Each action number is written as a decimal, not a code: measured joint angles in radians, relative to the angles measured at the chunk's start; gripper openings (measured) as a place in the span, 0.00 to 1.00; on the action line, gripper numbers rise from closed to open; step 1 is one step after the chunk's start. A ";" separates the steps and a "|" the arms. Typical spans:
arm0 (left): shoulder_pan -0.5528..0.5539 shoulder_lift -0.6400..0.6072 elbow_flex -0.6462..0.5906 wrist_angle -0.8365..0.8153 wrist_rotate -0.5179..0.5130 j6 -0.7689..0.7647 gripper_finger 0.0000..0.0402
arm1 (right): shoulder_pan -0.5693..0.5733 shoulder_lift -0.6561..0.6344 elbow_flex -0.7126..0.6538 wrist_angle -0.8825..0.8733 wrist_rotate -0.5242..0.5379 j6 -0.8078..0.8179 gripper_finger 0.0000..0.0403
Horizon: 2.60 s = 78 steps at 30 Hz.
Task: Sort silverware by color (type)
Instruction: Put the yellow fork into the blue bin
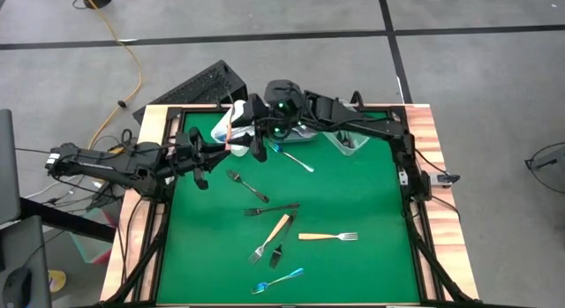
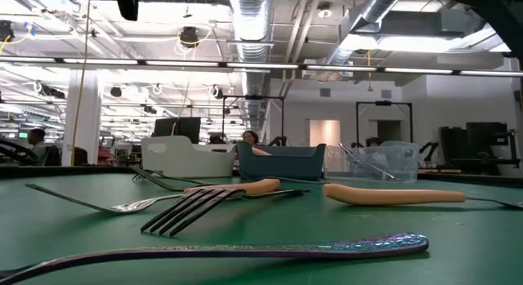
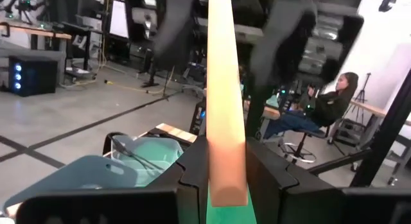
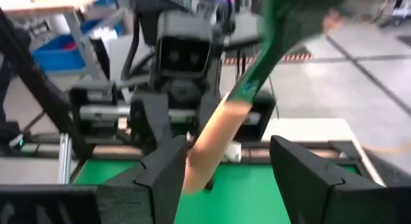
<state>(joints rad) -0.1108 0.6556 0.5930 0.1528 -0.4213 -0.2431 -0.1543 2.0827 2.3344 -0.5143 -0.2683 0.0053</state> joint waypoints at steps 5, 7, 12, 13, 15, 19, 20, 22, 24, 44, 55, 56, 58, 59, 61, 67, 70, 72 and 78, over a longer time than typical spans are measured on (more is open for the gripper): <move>0.000 -0.001 0.000 0.004 0.004 0.003 0.15 | 0.014 0.000 0.000 0.067 -0.007 -0.005 0.58; 0.000 -0.001 0.000 0.004 0.015 0.004 0.15 | 0.019 0.000 0.000 0.068 -0.014 -0.005 0.55; 0.000 -0.001 0.000 0.004 0.014 0.004 0.15 | 0.015 0.000 0.000 0.067 -0.017 0.006 0.42; 0.000 -0.001 0.000 0.004 0.014 0.004 0.15 | 0.014 0.000 0.000 0.067 -0.017 0.011 0.37; 0.000 -0.001 0.000 0.004 0.017 0.004 0.15 | 0.018 0.000 0.000 0.067 -0.014 0.014 0.27; 0.000 0.000 0.000 -0.006 0.025 0.019 0.15 | 0.024 0.000 0.000 0.070 -0.006 0.032 0.11; 0.000 -0.001 0.000 -0.008 0.025 0.019 0.15 | 0.024 0.000 0.000 0.071 -0.004 0.032 0.11; 0.000 -0.001 0.000 -0.008 0.024 0.017 0.15 | 0.024 0.000 0.000 0.072 -0.003 0.039 0.11; 0.000 -0.001 0.000 -0.007 0.022 0.012 0.15 | 0.021 0.000 0.000 0.072 -0.002 0.050 0.11; 0.001 -0.002 0.000 -0.098 -0.099 -0.115 0.34 | -0.009 -0.001 0.002 0.016 0.096 0.036 0.11; 0.000 -0.001 0.000 -0.196 -0.119 -0.168 0.41 | -0.091 -0.002 0.021 -0.160 0.161 0.019 0.11; 0.000 -0.001 0.000 -0.196 -0.120 -0.168 0.41 | -0.100 -0.006 0.019 -0.180 0.175 0.017 0.10; 0.000 -0.001 0.000 -0.197 -0.132 -0.169 0.41 | -0.120 -0.009 0.019 -0.235 0.208 0.007 0.10; 0.000 -0.002 0.000 -0.197 -0.136 -0.174 0.41 | -0.128 -0.011 0.019 -0.254 0.218 -0.006 0.10; 0.000 -0.001 0.000 -0.207 -0.144 -0.183 0.41 | -0.145 -0.012 0.019 -0.280 0.226 -0.014 0.10; 0.004 -0.001 0.000 -0.240 -0.168 -0.245 0.41 | -0.186 -0.013 0.019 -0.339 0.226 -0.034 0.10; 0.020 -0.002 0.000 -0.268 -0.166 -0.307 0.41 | -0.205 -0.013 0.019 -0.357 0.226 -0.051 0.10; 0.034 -0.001 0.000 -0.297 -0.162 -0.348 0.41 | -0.216 -0.013 0.019 -0.363 0.227 -0.065 0.10; 0.084 -0.001 0.000 -0.341 -0.110 -0.428 0.41 | -0.257 -0.005 0.019 -0.409 0.253 -0.090 0.10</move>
<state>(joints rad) -0.0270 0.6544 0.5928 -0.1885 -0.5314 -0.6716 -0.4110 2.0773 2.3531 -0.9232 -0.0152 -0.0848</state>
